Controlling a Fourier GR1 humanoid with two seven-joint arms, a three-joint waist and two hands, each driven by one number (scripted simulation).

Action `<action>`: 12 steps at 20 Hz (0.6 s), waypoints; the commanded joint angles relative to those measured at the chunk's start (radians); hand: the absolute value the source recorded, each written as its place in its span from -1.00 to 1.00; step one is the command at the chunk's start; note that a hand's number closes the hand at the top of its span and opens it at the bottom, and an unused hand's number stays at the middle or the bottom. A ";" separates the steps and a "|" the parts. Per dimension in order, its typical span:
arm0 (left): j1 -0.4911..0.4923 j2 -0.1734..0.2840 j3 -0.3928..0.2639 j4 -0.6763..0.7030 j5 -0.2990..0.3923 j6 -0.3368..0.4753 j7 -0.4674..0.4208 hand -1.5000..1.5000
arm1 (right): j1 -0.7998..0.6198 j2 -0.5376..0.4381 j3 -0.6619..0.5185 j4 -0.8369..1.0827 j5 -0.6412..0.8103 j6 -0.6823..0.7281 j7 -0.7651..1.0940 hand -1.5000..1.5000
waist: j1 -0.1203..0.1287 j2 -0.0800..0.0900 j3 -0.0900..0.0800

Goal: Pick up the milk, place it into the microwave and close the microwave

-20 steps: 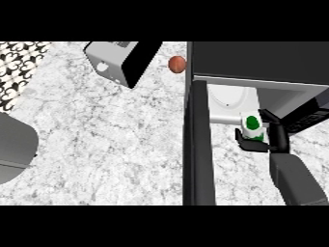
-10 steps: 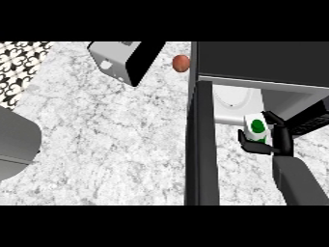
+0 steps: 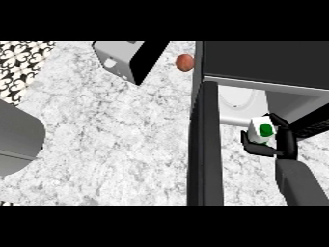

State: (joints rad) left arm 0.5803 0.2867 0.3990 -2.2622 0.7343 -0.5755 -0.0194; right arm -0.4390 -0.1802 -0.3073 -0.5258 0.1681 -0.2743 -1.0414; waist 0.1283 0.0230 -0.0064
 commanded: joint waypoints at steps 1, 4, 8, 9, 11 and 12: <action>-0.011 0.009 0.006 0.007 -0.009 -0.003 0.001 -1.00 | -0.195 -0.141 -0.041 0.056 0.006 -0.035 0.196 1.00 | 0.059 0.037 0.009; -0.018 0.015 0.005 0.004 -0.011 0.005 0.009 -1.00 | -0.113 -0.169 -0.035 0.018 0.063 -0.196 0.176 1.00 | 0.051 0.045 -0.001; -0.033 0.027 -0.004 0.024 -0.019 0.000 0.019 -1.00 | -0.223 -0.059 -0.010 -0.008 -0.026 0.025 0.210 -1.00 | 0.073 0.029 0.011; -0.051 0.029 -0.012 0.023 -0.019 0.004 0.019 -1.00 | -0.225 -0.070 0.014 -0.011 -0.003 0.019 0.218 -1.00 | 0.073 0.033 0.008; -0.057 0.032 -0.012 0.026 -0.026 0.003 0.020 -1.00 | -0.222 -0.081 0.048 0.019 0.035 -0.003 0.273 -1.00 | 0.085 0.037 0.005; -0.067 0.034 -0.017 0.024 -0.030 0.004 0.021 -1.00 | -0.233 -0.069 0.059 0.018 0.047 -0.032 0.288 -1.00 | 0.085 0.036 0.004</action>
State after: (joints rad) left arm 0.5329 0.3121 0.3902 -2.2439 0.7127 -0.5706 -0.0032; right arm -0.4384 -0.1533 -0.2920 -0.5803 0.1468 -0.3242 -0.9583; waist 0.1497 0.0367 -0.0013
